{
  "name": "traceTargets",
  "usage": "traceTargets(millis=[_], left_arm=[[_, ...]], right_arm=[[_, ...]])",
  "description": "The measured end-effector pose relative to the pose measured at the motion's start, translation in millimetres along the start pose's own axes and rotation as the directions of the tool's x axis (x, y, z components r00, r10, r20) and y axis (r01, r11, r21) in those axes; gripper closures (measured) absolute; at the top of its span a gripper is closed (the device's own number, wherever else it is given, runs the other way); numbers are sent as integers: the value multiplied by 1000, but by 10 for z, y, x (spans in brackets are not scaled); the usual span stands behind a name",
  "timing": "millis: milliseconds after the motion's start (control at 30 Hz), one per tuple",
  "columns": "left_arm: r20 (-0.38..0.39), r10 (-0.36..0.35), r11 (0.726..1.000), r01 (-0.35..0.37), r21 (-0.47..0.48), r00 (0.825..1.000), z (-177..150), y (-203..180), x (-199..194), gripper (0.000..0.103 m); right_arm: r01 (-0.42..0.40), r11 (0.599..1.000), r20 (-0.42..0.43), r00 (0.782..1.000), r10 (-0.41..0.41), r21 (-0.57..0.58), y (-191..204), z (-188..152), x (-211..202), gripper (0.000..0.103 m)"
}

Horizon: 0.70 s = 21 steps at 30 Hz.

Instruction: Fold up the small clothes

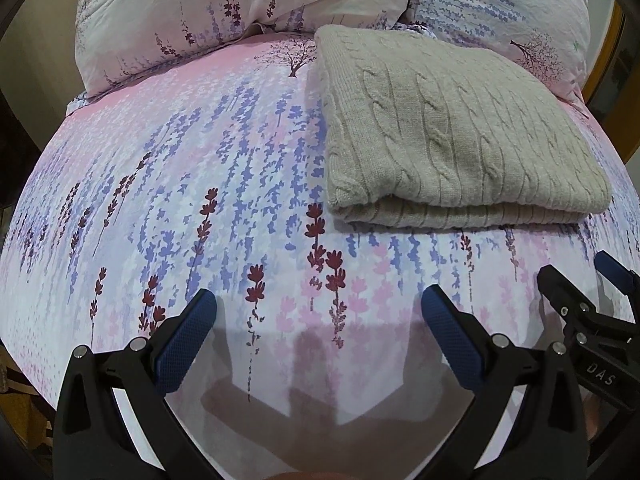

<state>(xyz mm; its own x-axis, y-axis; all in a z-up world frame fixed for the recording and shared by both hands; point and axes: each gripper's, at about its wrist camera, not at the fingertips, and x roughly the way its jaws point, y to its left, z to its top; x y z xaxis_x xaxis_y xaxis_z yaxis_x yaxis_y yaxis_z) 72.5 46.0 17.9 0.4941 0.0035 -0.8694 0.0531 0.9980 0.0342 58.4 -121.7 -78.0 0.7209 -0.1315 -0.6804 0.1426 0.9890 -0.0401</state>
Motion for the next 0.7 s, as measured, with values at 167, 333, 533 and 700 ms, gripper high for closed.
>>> traceTargets(millis=[167, 333, 533, 700], left_arm=[[0, -1, 1000, 1, 2, 1000, 8, 3, 3, 1], [1, -2, 1000, 2, 4, 1000, 7, 4, 3, 1], [1, -2, 1000, 2, 4, 1000, 6, 4, 1, 1], [-1, -2, 1000, 2, 5, 1000, 9, 5, 3, 1]], right_arm=[[4, 1000, 0, 1000, -4, 6, 2, -2, 0, 2], [4, 1000, 0, 1000, -4, 5, 3, -2, 0, 2], [3, 1000, 0, 1000, -3, 4, -4, 0, 2, 2], [2, 1000, -2, 1000, -2, 3, -6, 1, 4, 2]])
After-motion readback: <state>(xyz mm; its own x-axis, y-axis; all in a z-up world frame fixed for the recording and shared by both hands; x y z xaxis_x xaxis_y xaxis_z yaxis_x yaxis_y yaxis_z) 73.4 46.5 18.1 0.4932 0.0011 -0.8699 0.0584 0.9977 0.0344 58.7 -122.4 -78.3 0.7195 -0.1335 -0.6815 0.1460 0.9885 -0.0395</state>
